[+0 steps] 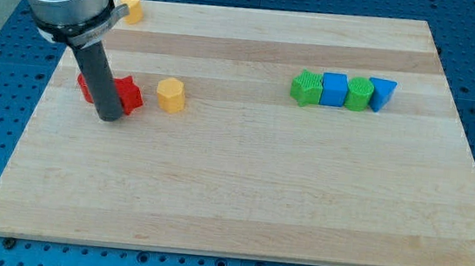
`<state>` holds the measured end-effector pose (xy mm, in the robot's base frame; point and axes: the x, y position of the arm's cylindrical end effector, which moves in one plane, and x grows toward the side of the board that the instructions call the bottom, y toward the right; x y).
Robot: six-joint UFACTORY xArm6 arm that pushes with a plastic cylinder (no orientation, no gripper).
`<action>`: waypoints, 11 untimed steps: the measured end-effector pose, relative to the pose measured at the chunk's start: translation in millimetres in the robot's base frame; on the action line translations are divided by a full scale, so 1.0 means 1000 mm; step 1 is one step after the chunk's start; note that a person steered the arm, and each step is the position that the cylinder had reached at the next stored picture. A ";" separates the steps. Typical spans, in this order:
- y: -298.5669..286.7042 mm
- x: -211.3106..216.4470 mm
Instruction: Point at the yellow hexagon
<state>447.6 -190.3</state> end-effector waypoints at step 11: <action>0.093 -0.020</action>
